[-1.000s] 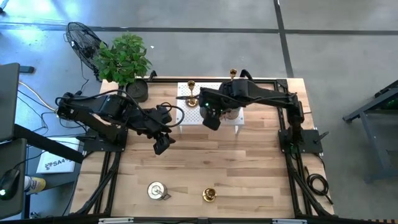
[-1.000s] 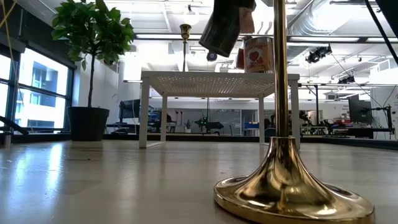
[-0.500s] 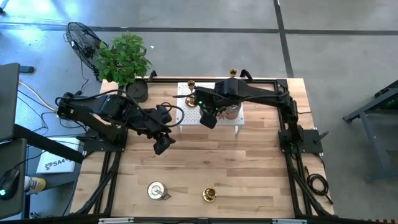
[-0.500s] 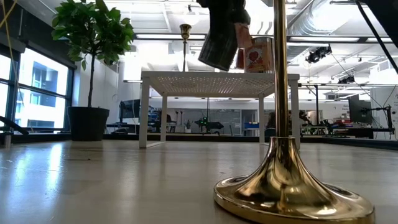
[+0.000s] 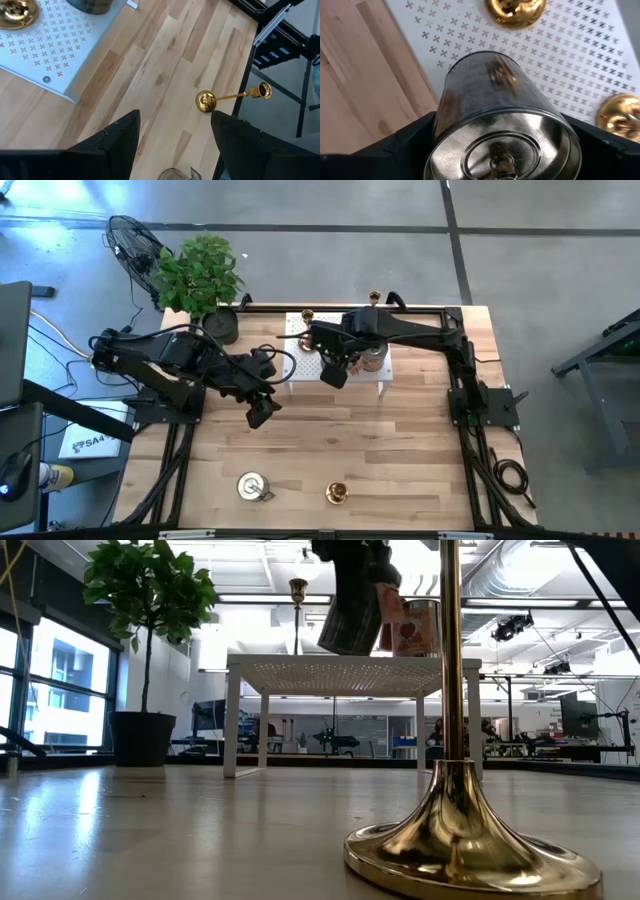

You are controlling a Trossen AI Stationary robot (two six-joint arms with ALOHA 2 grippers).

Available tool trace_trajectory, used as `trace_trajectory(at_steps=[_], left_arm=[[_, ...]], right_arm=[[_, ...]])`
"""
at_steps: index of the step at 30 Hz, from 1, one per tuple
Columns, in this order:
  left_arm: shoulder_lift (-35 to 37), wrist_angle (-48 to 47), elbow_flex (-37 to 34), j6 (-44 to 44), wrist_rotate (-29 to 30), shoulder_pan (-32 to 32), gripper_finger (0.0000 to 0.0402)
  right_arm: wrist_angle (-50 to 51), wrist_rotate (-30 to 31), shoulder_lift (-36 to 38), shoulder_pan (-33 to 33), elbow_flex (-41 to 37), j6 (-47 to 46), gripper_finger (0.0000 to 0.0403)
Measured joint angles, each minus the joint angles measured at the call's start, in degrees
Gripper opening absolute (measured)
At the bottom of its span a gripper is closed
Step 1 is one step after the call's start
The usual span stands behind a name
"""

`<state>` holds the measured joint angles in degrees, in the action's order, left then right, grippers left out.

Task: Pick & Place candle stick holders
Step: Align the right silver scented candle with the other silver scented candle on the shelf

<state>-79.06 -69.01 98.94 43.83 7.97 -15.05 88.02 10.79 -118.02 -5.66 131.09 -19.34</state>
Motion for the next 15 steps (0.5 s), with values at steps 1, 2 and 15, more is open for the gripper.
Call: trace_trajectory(at_steps=[1,2,15], left_arm=[[0.0,0.0,0.0,0.0,0.0,0.0,0.0241],[0.0,-0.1,0.0,0.0,0.0,0.0,0.0241],[0.0,-0.2,0.0,0.0,-1.5,0.0,0.0241]], right_arm=[[0.1,-0.3,-0.1,-0.1,0.0,0.0,0.0351],[0.1,-0.5,-0.2,-0.3,0.0,0.0,0.0351],[-0.9,-0.5,-0.1,-0.8,0.0,-0.1,0.0377]])
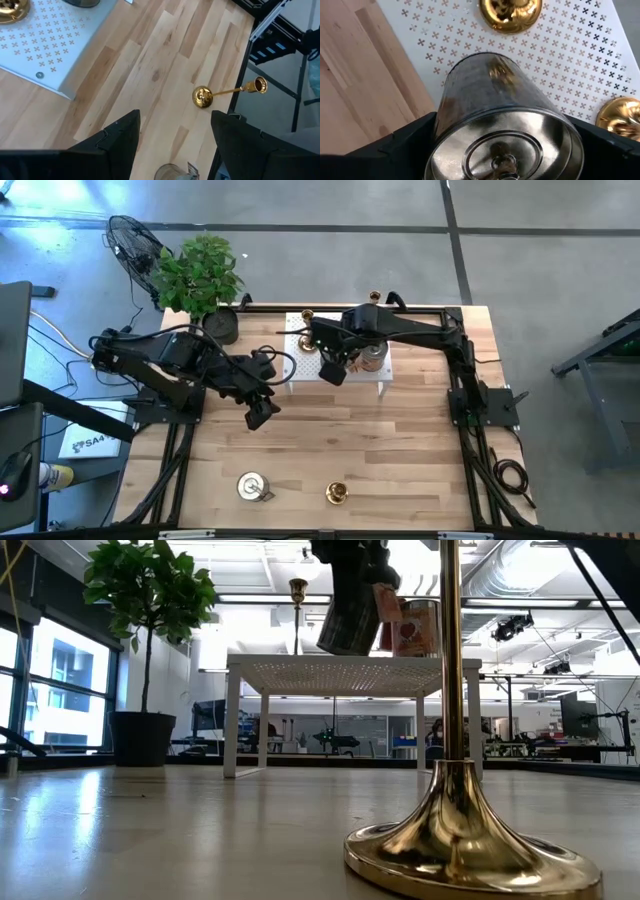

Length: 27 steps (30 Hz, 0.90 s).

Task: Pick & Place candle stick holders
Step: Align the right silver scented candle with the other silver scented candle on the shelf

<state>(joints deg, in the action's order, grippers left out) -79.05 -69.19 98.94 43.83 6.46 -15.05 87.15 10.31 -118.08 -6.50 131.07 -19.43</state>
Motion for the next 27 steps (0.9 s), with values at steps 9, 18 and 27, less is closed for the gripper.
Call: trace_trajectory(at_steps=[9,18,27], left_arm=[[0.0,0.0,0.0,0.0,0.0,0.0,0.0241],[0.0,0.0,0.0,0.0,0.0,-0.1,0.0241],[0.0,0.0,0.0,0.0,1.2,-1.9,0.0241]], right_arm=[[-0.5,0.0,0.1,0.0,0.0,0.1,0.0371],[-1.0,0.2,0.2,0.0,0.0,0.4,0.0379],[0.5,1.0,0.9,0.1,2.3,0.4,0.038]])
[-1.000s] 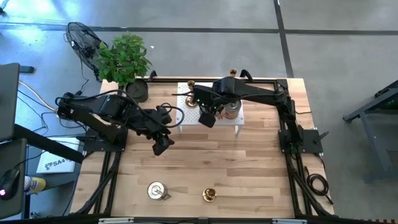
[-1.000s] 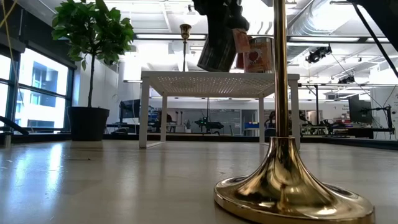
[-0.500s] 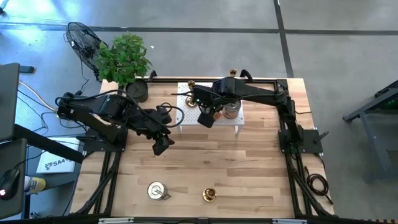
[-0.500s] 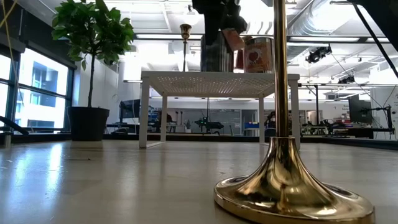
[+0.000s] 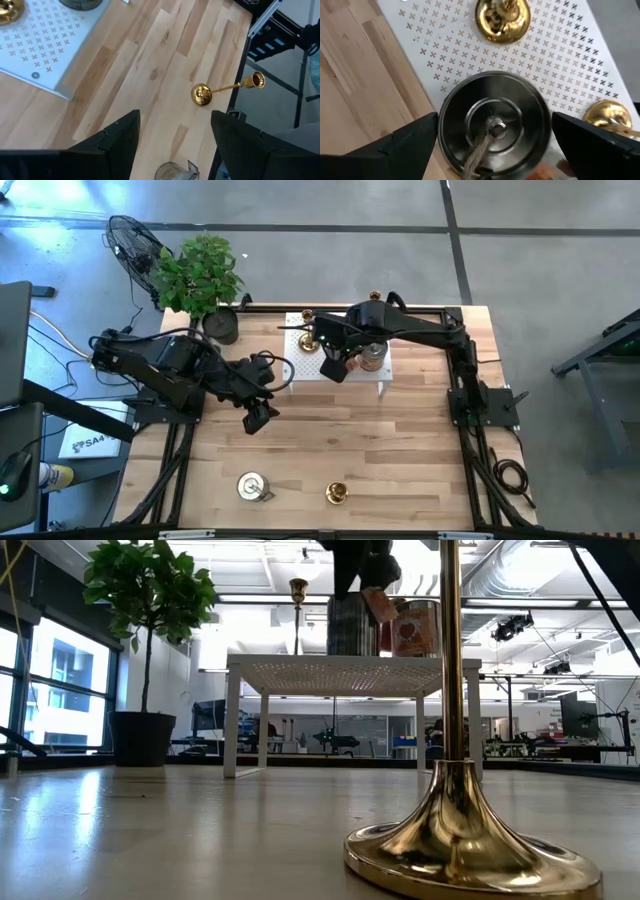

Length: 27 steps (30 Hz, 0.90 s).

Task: Pick & Place candle stick holders
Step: Align the right silver scented candle with the other silver scented candle on the shelf, then align the gold candle holder with the other gold candle holder on the shelf

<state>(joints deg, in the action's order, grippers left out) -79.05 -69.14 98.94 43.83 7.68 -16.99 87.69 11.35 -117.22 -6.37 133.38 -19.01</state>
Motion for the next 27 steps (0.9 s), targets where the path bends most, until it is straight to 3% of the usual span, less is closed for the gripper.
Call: trace_trajectory(at_steps=[10,22,27], left_arm=[[0.0,0.0,0.0,0.0,-0.5,0.0,0.0241],[0.0,3.1,0.0,0.2,-1.4,0.1,0.0241],[0.0,2.6,0.0,0.2,4.3,0.1,0.0241]], right_arm=[[1.7,0.9,2.7,0.9,1.6,-0.4,0.038],[-2.7,2.8,11.9,6.3,1.6,-5.1,0.0379],[-4.0,5.4,14.7,11.5,1.6,-8.0,0.0379]])
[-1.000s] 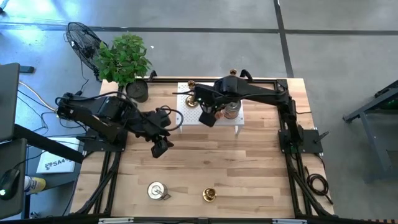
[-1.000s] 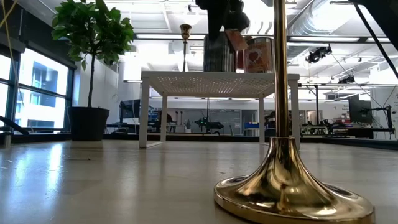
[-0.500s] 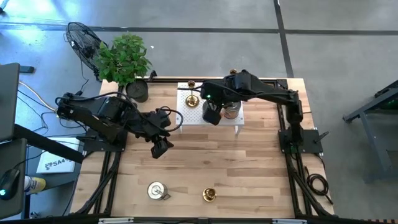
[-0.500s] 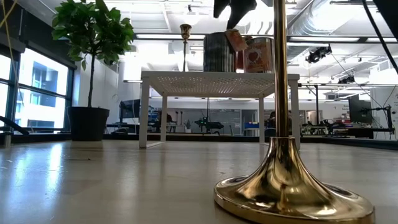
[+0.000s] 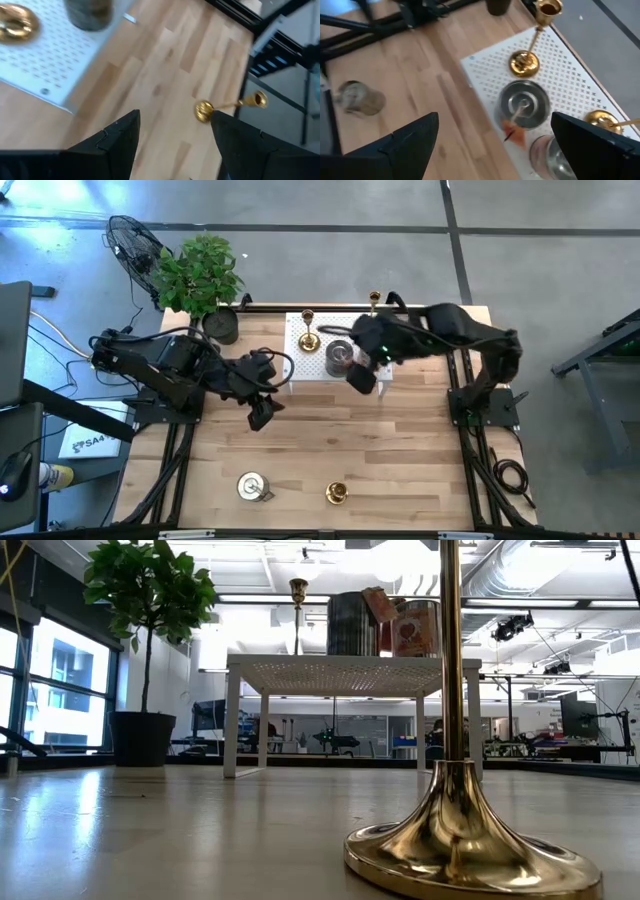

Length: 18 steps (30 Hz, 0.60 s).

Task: Pick & Place candle stick holders
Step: Align the gold candle holder with the other gold candle holder on the shelf

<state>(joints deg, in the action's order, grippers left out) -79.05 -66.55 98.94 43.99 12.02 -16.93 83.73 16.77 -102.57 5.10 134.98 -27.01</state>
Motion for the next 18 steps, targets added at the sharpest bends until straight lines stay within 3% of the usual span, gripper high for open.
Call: trace_trajectory(at_steps=[6,11,18], left_arm=[[0.0,0.0,0.0,0.3,2.4,0.0,0.0241],[0.0,2.1,0.0,-1.3,-3.8,0.0,0.0241],[0.0,5.9,0.0,-3.1,-3.9,0.0,0.0241]], right_arm=[[-0.8,2.0,0.8,6.7,0.0,-2.0,0.0379],[-0.9,4.1,0.7,11.1,0.0,-3.5,0.0379],[-0.9,4.9,0.7,15.6,0.0,-5.6,0.0379]])
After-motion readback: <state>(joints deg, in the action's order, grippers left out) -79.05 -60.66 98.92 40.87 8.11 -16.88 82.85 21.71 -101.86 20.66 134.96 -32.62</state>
